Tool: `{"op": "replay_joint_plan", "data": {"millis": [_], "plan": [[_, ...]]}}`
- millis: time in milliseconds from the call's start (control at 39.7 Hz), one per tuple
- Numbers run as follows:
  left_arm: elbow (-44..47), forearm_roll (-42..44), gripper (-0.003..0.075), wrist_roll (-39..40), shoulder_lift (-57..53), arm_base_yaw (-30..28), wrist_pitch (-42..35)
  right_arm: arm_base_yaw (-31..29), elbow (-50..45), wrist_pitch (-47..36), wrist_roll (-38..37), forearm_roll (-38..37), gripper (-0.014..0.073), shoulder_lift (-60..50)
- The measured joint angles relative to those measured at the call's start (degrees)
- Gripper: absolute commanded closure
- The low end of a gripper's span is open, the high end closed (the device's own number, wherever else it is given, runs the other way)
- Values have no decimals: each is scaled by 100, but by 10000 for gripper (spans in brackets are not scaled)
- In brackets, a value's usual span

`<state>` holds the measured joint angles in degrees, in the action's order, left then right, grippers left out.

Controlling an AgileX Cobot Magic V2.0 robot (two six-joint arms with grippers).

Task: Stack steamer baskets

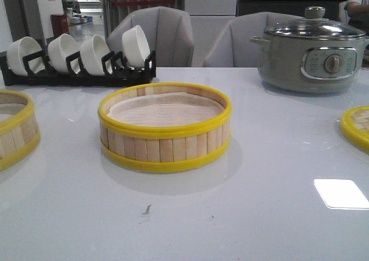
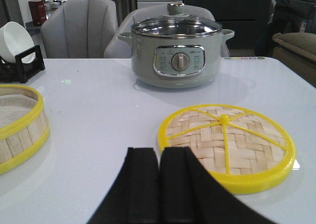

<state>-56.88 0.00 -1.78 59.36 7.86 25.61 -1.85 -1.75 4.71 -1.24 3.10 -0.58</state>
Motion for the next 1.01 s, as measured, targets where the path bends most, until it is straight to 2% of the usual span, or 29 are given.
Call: {"op": "replay_joint_plan", "data": {"millis": [428,504,605,731,857,1008], "plan": [[0,0,636,0,0,0,32,0,47,-597,0,0,543,0],[0,0,636,0,0,0,48,0,342,-261,0,0,543,0],[0,0,636,0,0,0,58,0,1178,718,0,0,543,131],[0,0,636,0,0,0,62,0,2312,1751,0,0,543,1192],[0,0,636,0,0,0,71,0,3182,1944,0,-11,543,2645],[0,0,636,0,0,0,183,0,3918,2148,0,-11,543,3854]]}}
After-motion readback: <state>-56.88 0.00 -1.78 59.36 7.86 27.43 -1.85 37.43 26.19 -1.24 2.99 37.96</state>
